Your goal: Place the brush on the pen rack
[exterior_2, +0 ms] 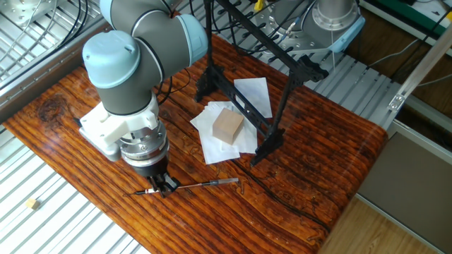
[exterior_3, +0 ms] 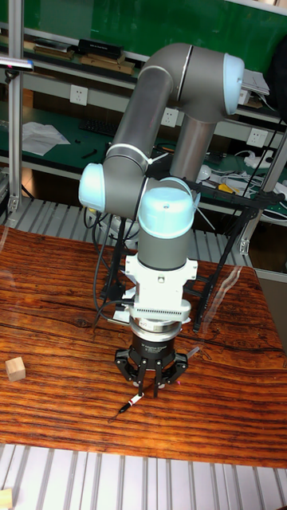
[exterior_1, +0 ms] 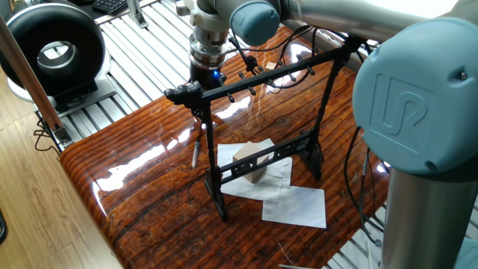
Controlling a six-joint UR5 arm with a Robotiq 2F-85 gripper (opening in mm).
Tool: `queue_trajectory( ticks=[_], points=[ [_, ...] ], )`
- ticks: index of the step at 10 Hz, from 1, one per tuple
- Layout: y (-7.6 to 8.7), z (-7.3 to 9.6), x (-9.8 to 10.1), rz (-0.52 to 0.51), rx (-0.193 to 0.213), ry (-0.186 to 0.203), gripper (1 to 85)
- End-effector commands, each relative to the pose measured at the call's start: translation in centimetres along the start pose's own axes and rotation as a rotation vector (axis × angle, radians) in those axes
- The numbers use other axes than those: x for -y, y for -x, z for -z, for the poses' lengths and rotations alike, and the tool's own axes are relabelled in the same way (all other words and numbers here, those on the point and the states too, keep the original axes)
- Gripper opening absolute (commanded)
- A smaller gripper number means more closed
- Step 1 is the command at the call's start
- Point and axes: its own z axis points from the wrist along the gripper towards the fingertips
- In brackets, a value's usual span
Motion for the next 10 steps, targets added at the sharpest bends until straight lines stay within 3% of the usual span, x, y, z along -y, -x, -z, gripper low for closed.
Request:
queue_trajectory(
  ticks=[1,5,10],
  points=[
    [0.3,0.3,-0.7,-0.011,0.002,0.02,30.0],
    [0.7,0.2,-1.9,-0.03,0.004,0.05,30.0],
    [0.6,-0.2,-1.8,-0.031,0.009,0.06,30.0]
  ],
)
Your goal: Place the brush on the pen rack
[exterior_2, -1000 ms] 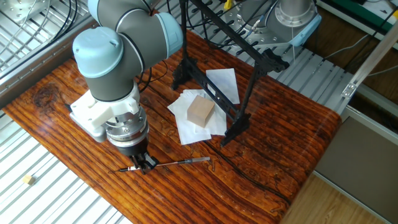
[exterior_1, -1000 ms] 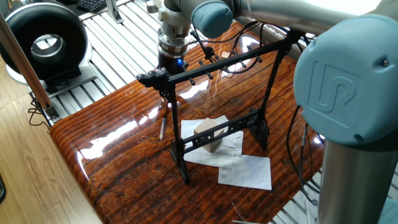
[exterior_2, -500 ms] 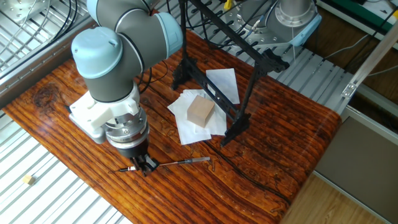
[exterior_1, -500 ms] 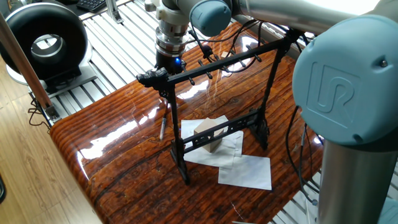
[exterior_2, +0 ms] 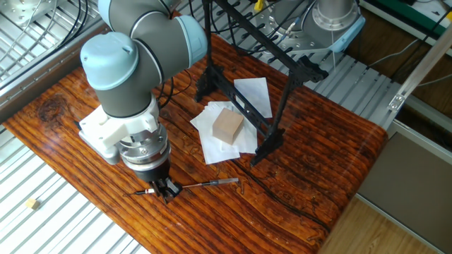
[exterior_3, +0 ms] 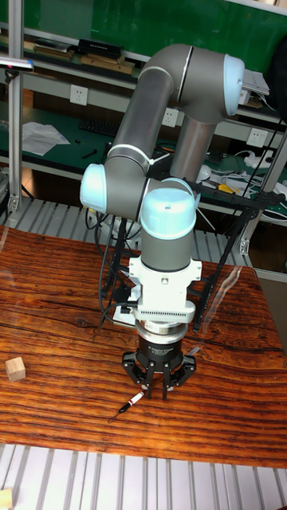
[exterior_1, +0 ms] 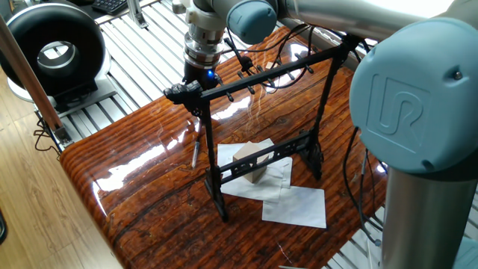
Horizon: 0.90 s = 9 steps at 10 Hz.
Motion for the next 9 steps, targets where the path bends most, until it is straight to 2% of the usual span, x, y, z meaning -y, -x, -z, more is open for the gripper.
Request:
queue_trajectory(
  ticks=[1,9],
  points=[
    [0.13,-0.13,-0.16,-0.008,0.008,0.018,30.0],
    [-0.09,-0.55,0.82,0.018,0.03,0.017,29.3]
  ],
)
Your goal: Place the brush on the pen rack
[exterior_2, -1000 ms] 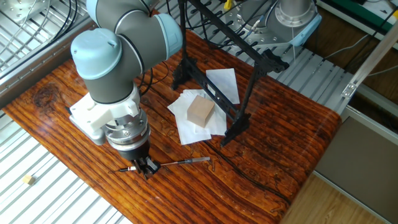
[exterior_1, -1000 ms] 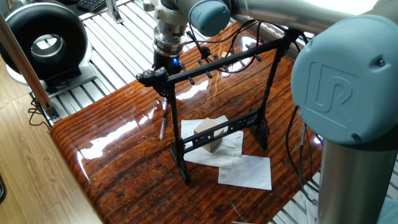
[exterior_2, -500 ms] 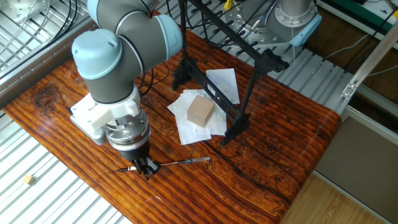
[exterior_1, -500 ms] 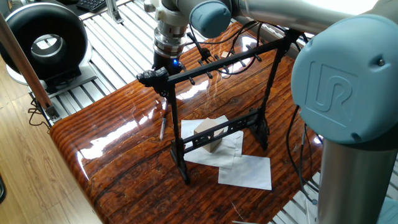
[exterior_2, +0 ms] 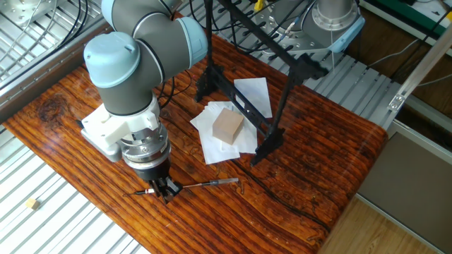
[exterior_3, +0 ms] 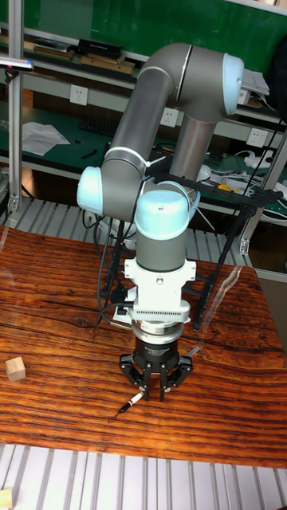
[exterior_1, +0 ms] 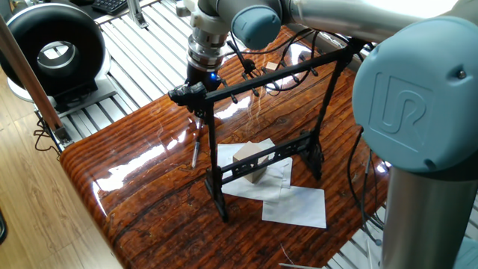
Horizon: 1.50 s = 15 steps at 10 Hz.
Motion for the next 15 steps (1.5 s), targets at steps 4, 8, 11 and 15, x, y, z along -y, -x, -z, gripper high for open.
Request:
queue_trajectory(
  ticks=[4,8,11,15],
  points=[
    [-0.1,0.0,0.6,0.019,0.014,0.011,29.3],
    [-0.2,0.1,1.0,0.033,0.01,-0.003,29.3],
    [0.0,0.3,1.1,0.032,-0.001,-0.029,29.7],
    [0.6,1.3,0.3,0.074,0.009,-0.01,30.3]
  ],
)
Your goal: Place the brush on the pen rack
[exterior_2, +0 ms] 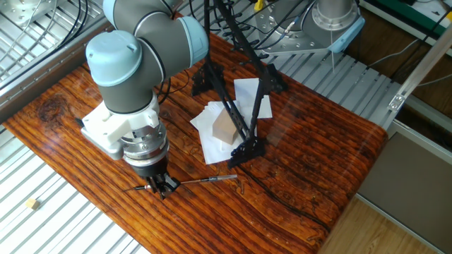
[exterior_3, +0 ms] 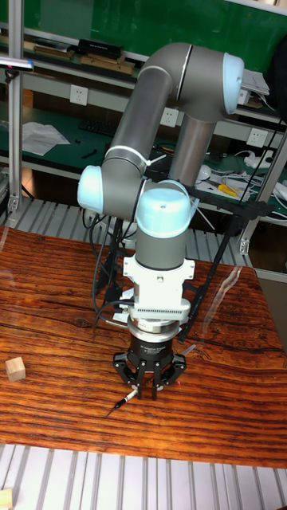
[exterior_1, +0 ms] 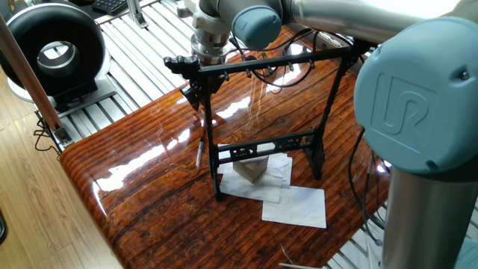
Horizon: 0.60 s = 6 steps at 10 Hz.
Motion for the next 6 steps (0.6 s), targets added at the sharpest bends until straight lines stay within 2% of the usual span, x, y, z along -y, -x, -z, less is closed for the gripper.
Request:
queue_trajectory(
  ticks=[1,2,5,6],
  points=[
    [0.6,1.2,-0.1,0.008,-0.005,-0.017,30.7],
    [0.8,1.0,0.5,0.008,-0.007,-0.049,30.0],
    [1.0,0.7,1.4,0.006,0.006,-0.077,30.0],
    [0.9,0.7,2.0,0.001,0.003,-0.097,29.3]
  ],
)
